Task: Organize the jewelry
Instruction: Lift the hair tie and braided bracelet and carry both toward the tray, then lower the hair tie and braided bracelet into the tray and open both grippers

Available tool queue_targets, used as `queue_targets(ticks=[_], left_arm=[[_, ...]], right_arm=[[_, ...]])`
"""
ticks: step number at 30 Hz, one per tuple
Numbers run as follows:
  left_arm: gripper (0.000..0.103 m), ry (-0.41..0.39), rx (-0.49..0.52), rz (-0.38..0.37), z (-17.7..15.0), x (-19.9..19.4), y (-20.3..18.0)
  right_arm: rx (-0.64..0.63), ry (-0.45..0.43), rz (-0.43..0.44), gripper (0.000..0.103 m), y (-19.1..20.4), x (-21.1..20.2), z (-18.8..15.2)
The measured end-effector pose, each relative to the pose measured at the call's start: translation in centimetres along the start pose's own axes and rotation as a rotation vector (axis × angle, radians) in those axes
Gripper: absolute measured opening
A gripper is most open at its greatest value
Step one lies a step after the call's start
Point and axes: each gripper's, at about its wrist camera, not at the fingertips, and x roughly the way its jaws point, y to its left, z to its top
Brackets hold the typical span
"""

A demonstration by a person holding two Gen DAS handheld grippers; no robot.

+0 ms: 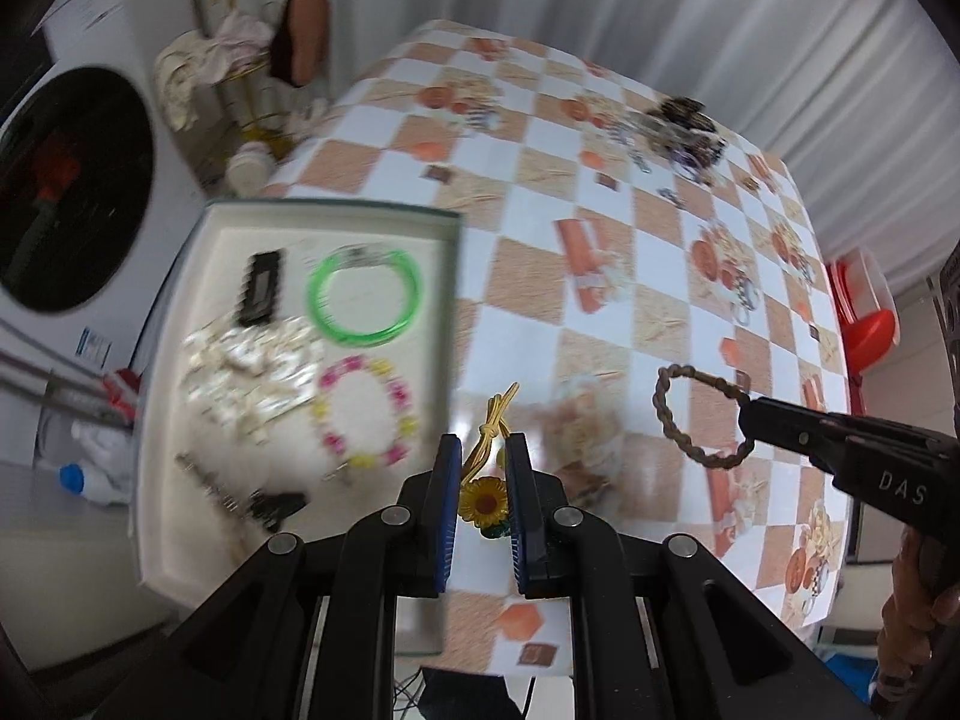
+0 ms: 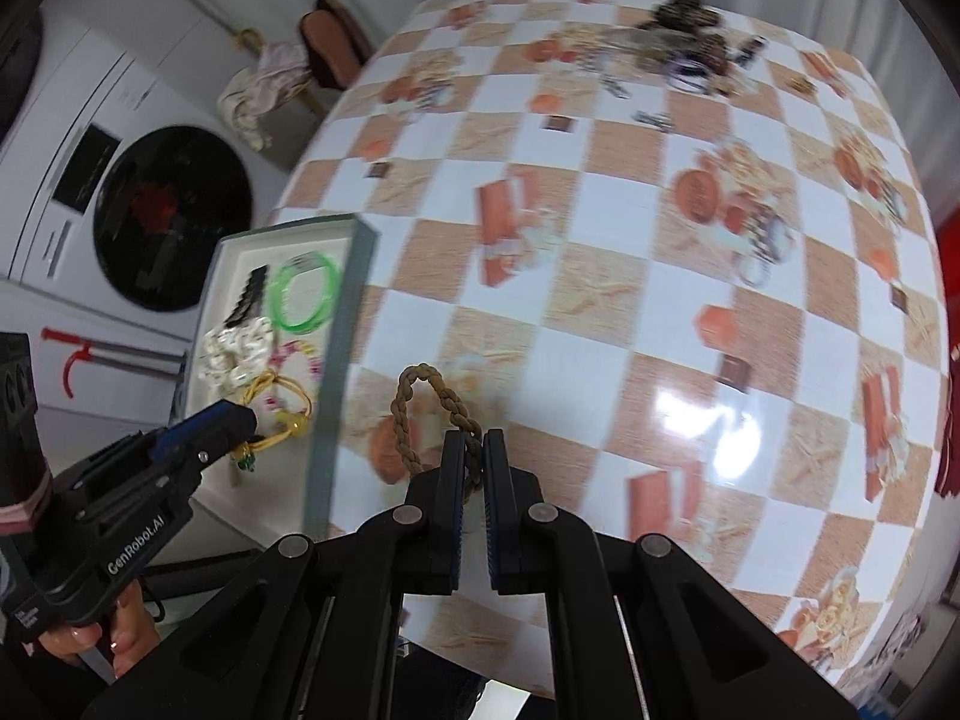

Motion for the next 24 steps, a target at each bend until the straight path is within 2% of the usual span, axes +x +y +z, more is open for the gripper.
queue_targets(ticks=[14, 24], left_arm=[[0.020, -0.011, -0.204, 0.099, -3.5, -2.1, 10.1], [0.020, 0.028, -0.275, 0.143, -5.6, -0.5, 13.7]], right_arm=[[-0.205, 0.068, 0.066, 0.006, 10.3, 3.8, 1.5], [-0.311, 0.152, 0.083, 0.006, 15.3, 7.3, 0.9]])
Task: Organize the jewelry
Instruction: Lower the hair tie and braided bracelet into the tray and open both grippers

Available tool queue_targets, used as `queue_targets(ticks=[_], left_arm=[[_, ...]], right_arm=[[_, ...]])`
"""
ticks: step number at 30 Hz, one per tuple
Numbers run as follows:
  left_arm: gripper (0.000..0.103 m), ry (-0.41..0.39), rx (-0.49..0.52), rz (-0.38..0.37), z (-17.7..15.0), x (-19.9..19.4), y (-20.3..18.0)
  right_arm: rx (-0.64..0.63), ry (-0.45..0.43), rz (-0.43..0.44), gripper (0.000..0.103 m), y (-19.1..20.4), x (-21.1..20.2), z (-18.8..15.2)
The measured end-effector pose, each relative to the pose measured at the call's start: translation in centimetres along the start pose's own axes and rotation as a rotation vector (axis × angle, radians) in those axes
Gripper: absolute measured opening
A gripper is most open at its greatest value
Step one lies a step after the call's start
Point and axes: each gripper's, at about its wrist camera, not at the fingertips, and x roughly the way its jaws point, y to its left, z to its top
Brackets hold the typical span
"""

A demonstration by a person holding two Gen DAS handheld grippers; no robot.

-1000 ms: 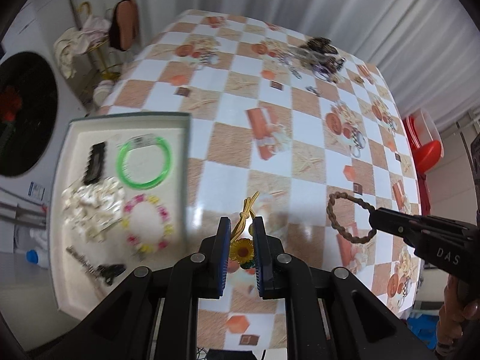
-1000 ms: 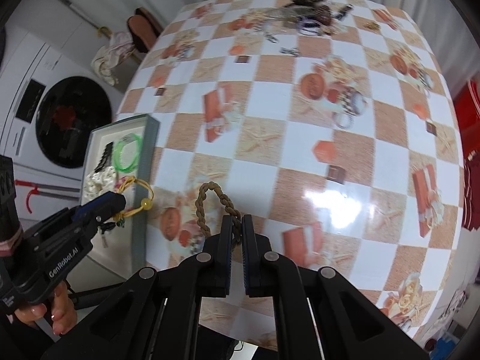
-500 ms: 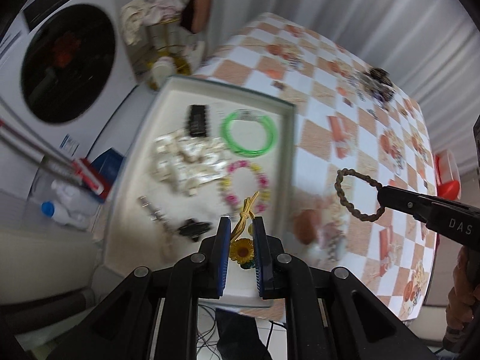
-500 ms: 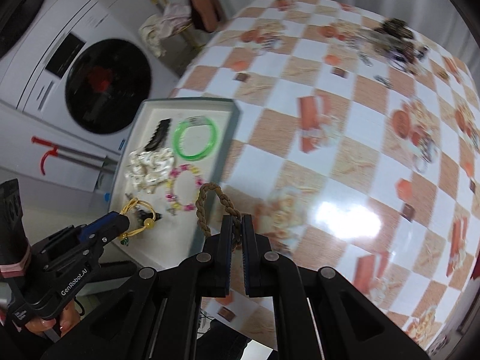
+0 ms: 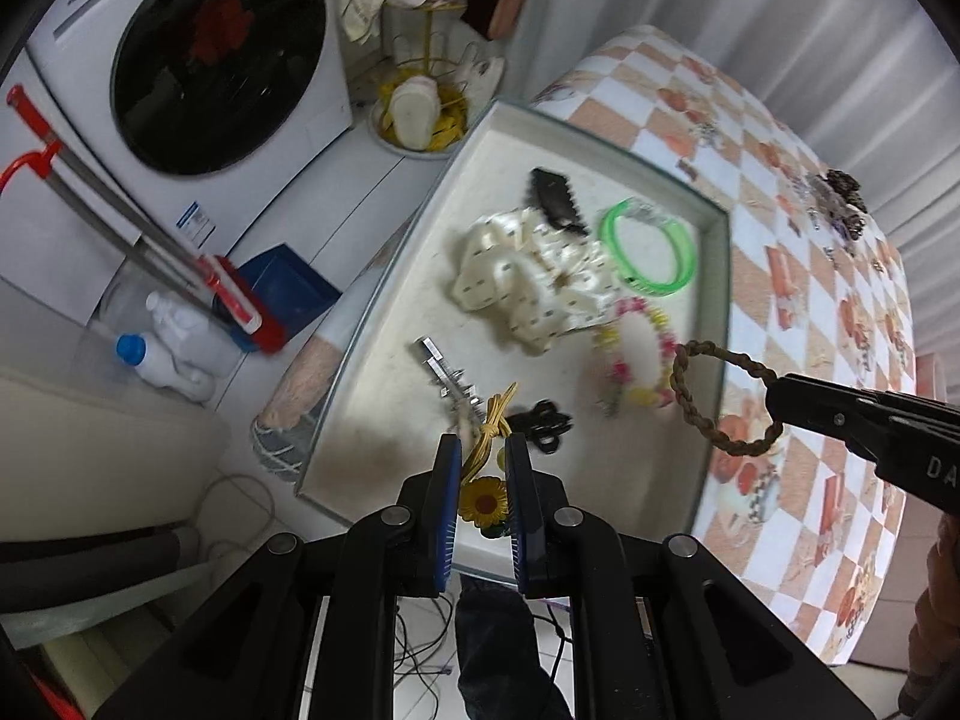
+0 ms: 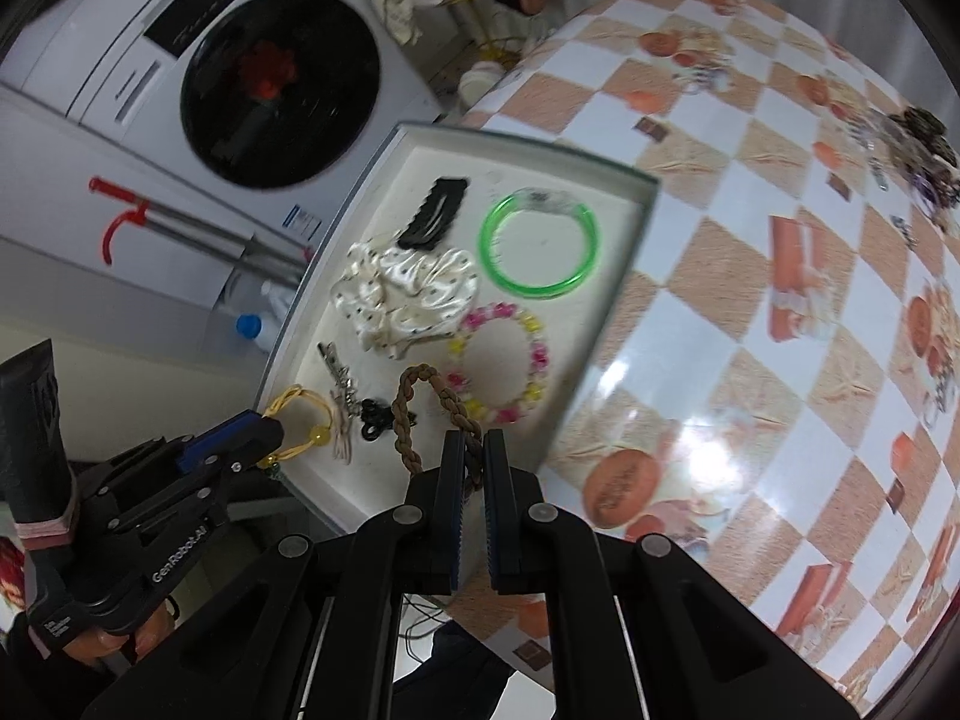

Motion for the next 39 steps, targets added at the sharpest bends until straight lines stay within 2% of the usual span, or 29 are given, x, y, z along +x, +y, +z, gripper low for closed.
queue_targets(ticks=[15, 29, 30, 32, 33, 34, 35, 39], left_arm=[[0.020, 0.087, 0.013, 0.086, -0.4, 4.9, 1.2], [0.020, 0.122, 0.049, 0.150, -0.5, 6.1, 0.3], [0.020, 0.123, 0.049, 0.153, -0.5, 6.1, 0.3], [0.020, 0.125, 0.049, 0.160, -0.4, 6.0, 0.2], [0.020, 0.124, 0.049, 0.163, -0.4, 5.9, 0.2], [0.020, 0.122, 0.048, 0.166, -0.4, 5.8, 0.2], [0.020, 0.119, 0.049, 0.169, -0.3, 5.7, 0.2], [0.020, 0.108, 0.051, 0.168, -0.3, 5.0, -0.2]], right_arm=[[-0.062, 0.160, -0.048, 0.006, 1.4, 6.0, -1.1], [-0.097, 0.246, -0.113, 0.008, 2.2, 10.2, -0.9], [-0.099, 0.251, -0.115, 0.010, 2.2, 10.4, -0.8], [-0.097, 0.251, -0.111, 0.031, 2.3, 10.5, -0.8], [-0.098, 0.247, -0.100, 0.037, 2.5, 10.5, -0.8], [-0.103, 0.242, -0.096, 0.047, 2.8, 10.5, -0.7], [-0.109, 0.235, -0.097, 0.052, 3.3, 10.7, -0.6], [-0.114, 0.204, -0.092, 0.054, 4.5, 9.6, 0.0]])
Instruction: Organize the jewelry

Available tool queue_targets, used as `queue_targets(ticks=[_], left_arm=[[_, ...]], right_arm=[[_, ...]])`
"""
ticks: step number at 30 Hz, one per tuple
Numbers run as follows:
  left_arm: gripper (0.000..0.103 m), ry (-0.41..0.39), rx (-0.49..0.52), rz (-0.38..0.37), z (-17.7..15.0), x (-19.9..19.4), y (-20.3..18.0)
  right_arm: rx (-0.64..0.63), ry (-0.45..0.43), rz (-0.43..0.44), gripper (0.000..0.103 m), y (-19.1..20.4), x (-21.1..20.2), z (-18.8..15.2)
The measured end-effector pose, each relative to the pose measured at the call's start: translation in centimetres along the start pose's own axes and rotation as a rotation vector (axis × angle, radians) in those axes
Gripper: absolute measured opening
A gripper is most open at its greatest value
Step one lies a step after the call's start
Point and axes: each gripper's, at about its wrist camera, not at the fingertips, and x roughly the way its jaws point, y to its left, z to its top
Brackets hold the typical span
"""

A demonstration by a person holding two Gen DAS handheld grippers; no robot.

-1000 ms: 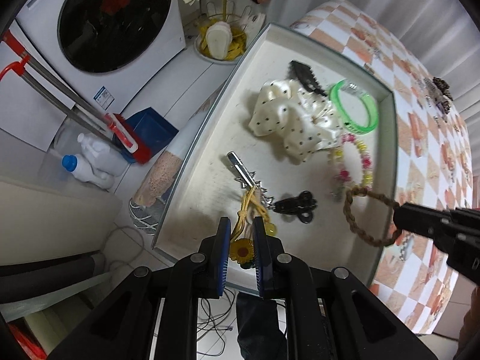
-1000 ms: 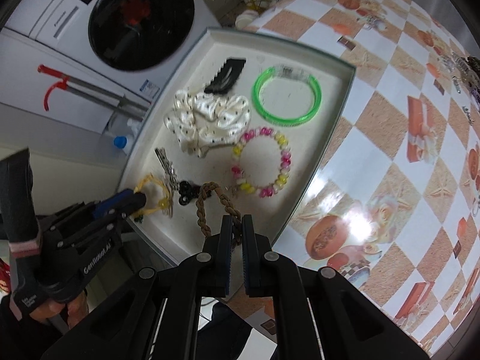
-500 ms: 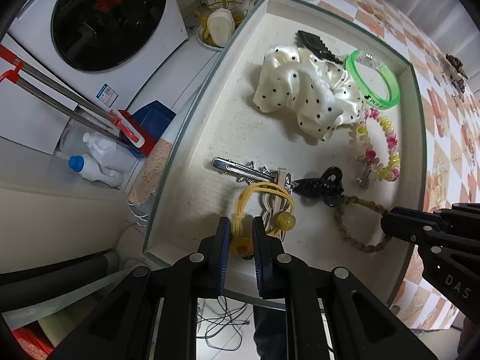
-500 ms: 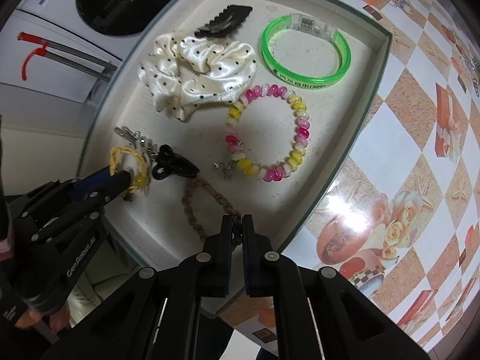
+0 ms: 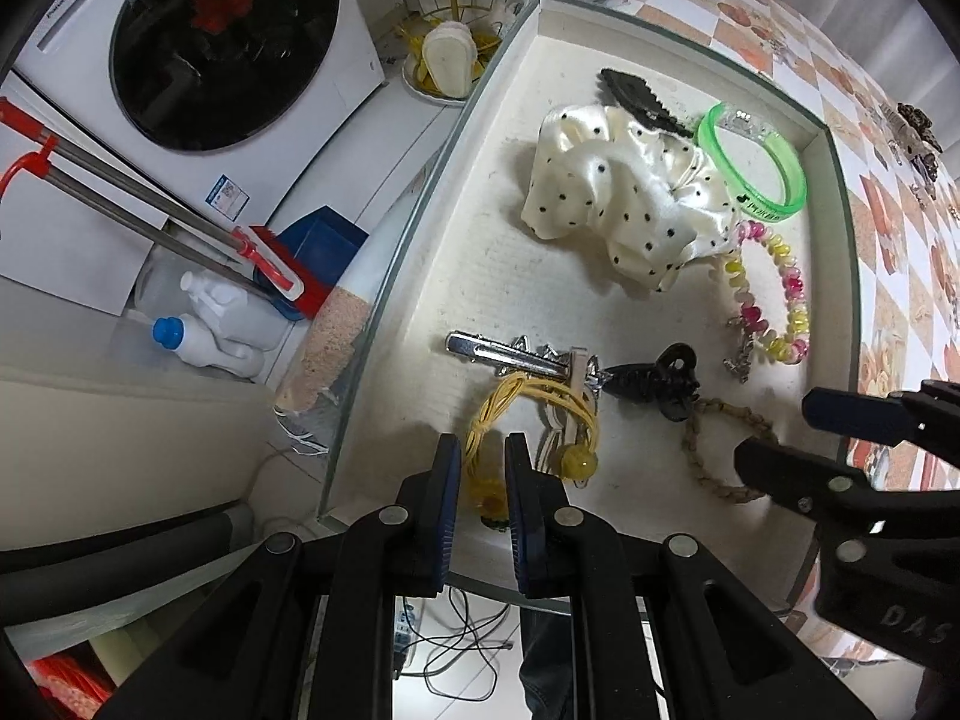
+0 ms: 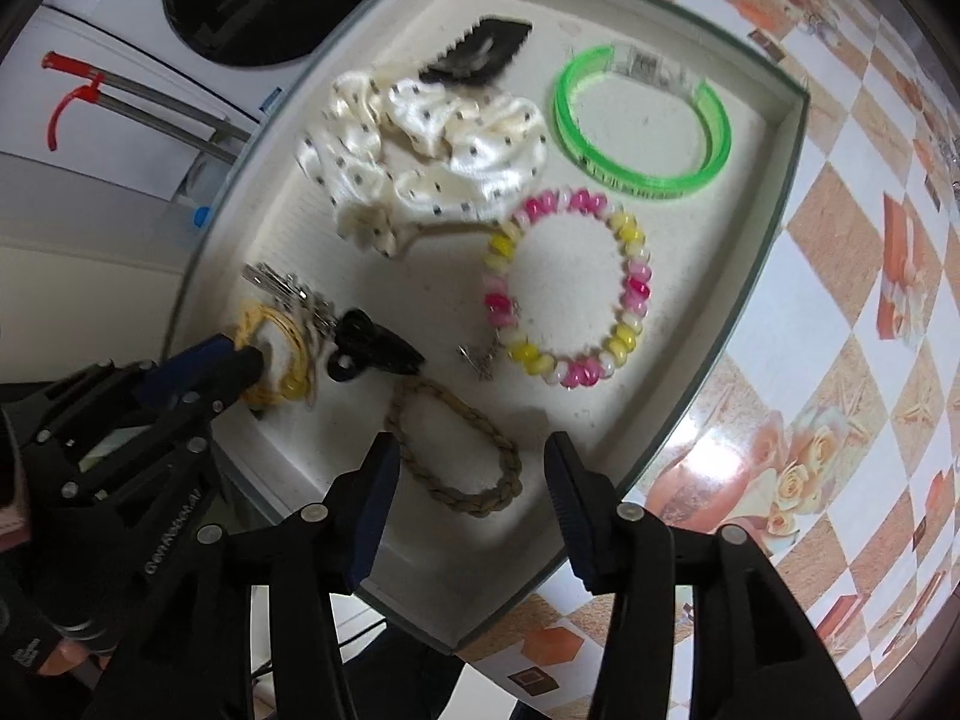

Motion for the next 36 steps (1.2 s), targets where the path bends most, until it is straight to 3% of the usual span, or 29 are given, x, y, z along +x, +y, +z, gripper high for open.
queue_targets(ticks=[11, 12, 13, 14, 15, 28, 36], left_arm=[[0.020, -0.013, 0.011, -0.018, 0.1, -1.5, -0.5], [0.044, -0.014, 0.013, -0.017, 0.1, -1.6, -0.5], [0.096, -0.017, 0.012, -0.014, 0.1, -1.7, -0.5], [0.103, -0.037, 0.005, 0.008, 0.1, -2.2, -0.5], [0.103, -0.071, 0.007, 0.024, 0.0, -2.9, -0.7], [0.103, -0.081, 0.028, 0.015, 0.6, -4.9, -1.1], [0.103, -0.077, 0.010, 0.028, 0.6, -5.8, -1.1]], right_arm=[[0.081, -0.083, -0.011, 0.057, -2.1, -5.0, -0.5], [0.091, -0.087, -0.009, 0.057, -2.8, -5.3, -0.8], [0.101, -0.090, -0.009, 0.057, -3.5, -5.4, -1.1], [0.112, -0.094, -0.009, 0.057, -3.9, -5.7, -1.2], [0.120, -0.096, -0.009, 0.057, -4.4, -5.9, -1.5], [0.173, -0.112, -0.006, 0.057, -6.7, -7.8, -2.7], [0.188, -0.116, -0.005, 0.065, -6.9, -8.7, -3.1]])
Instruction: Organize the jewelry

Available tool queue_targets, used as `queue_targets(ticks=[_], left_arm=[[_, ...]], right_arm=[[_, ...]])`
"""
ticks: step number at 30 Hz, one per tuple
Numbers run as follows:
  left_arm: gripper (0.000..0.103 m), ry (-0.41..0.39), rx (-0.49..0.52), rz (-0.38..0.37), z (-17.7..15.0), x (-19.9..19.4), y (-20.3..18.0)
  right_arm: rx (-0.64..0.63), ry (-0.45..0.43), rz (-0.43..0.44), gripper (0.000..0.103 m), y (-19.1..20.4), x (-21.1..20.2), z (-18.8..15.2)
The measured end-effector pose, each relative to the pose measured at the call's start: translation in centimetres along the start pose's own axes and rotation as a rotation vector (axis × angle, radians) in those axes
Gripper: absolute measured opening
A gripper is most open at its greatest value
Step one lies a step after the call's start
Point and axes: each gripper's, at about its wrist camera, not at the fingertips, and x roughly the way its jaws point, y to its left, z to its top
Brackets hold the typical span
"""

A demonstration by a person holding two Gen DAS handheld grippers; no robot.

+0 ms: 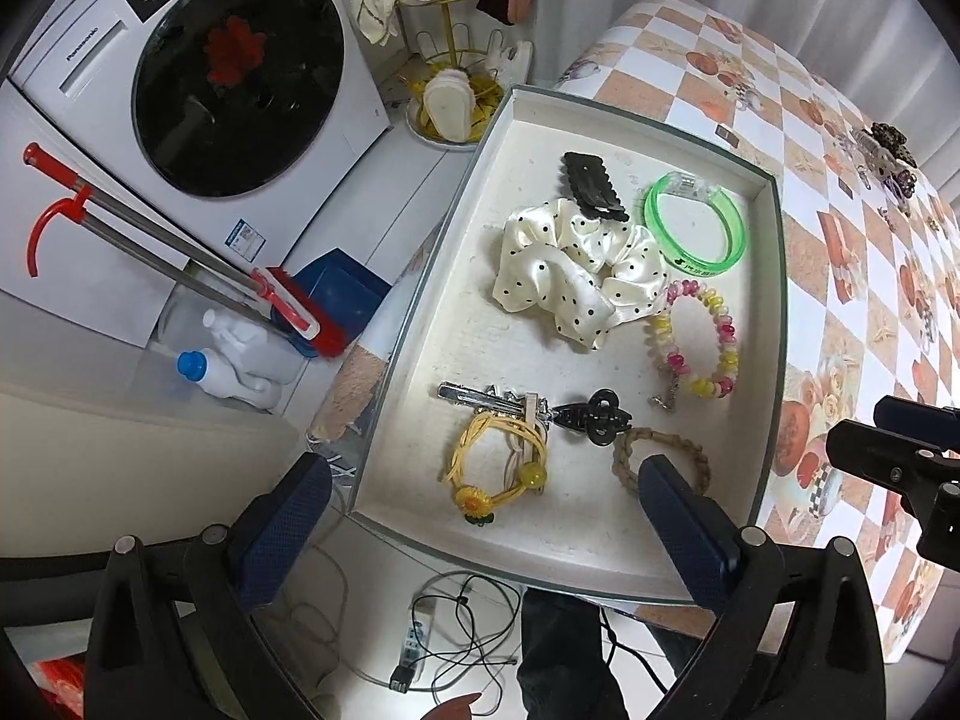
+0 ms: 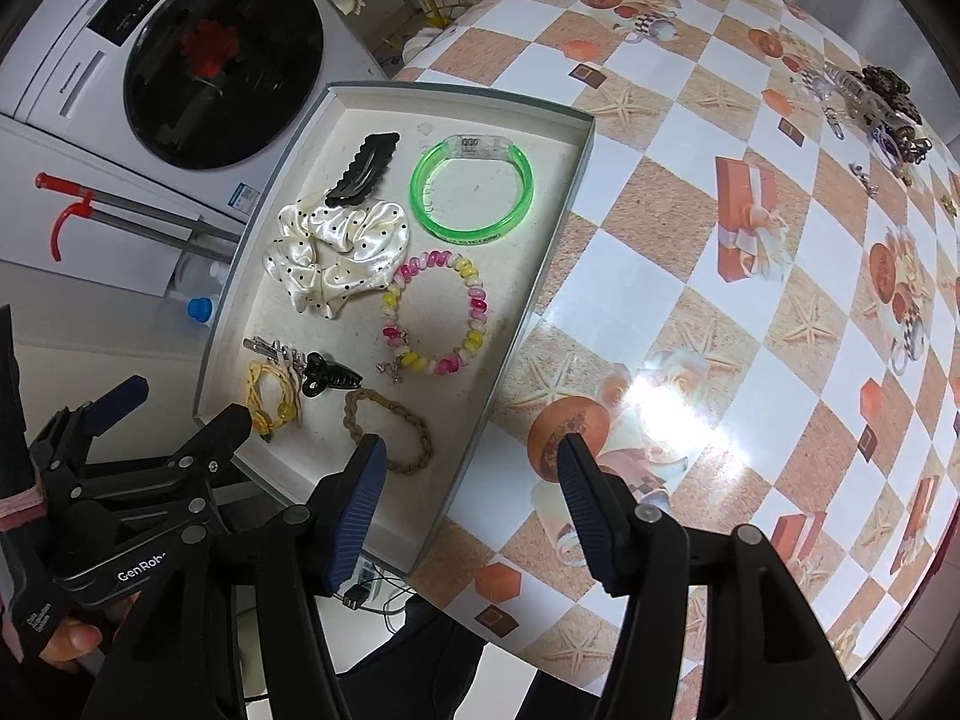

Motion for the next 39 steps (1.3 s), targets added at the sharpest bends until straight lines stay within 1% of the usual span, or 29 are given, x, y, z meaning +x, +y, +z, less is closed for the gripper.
queue_targets(ticks=[4, 6, 7, 8, 10, 13, 20, 22, 25, 34, 39], left_arm=[[0.103, -0.011, 0.003, 0.007, 0.0, -0.8, 0.0], [0.103, -0.023, 0.008, 0.010, 0.0, -1.4, -0.1], [0.103, -0.028, 0.011, 0.006, 0.1, -1.7, 0.0], [0.103, -0.032, 0.010, 0.003, 0.1, -2.0, 0.0], [0.103, -0.044, 0.008, -0.002, 0.3, -2.8, 0.1], [0.103, -0.063, 0.010, -0.015, 0.7, -4.1, 0.3], [0.103, -0.099, 0.011, -0.044, 1.4, -7.1, 0.2], [0.103, -0.114, 0.009, -0.043, 1.5, -8.0, 0.2], [0.103, -0.121, 0.006, -0.044, 1.6, -9.0, 0.2], [0.103, -0.117, -0.011, -0.050, 1.7, -11.5, 0.3], [0.103, -0.116, -0.011, -0.035, 1.3, -12.4, 0.2]], right_arm=[[0.002, -0.010, -0.001, 0.074, 0.0, -0.7, 0.0], [-0.003, -0.016, 0.003, 0.074, 0.1, -1.2, 0.1], [-0.006, -0.018, 0.000, 0.076, 0.3, -1.5, 0.2], [-0.012, -0.024, -0.005, 0.079, 0.4, -1.8, 0.2], [-0.022, -0.039, -0.013, 0.080, 0.7, -2.5, 0.3], [-0.034, -0.063, -0.036, 0.086, 1.3, -3.6, 0.7], [-0.071, -0.126, -0.075, 0.088, 2.5, -6.7, 1.6], [-0.075, -0.155, -0.075, 0.088, 2.7, -7.5, 1.7], [-0.087, -0.174, -0.078, 0.088, 3.1, -8.5, 1.8], [-0.099, -0.182, -0.116, 0.088, 4.0, -11.1, 1.9], [-0.112, -0.196, -0.131, 0.088, 4.6, -12.0, 1.8]])
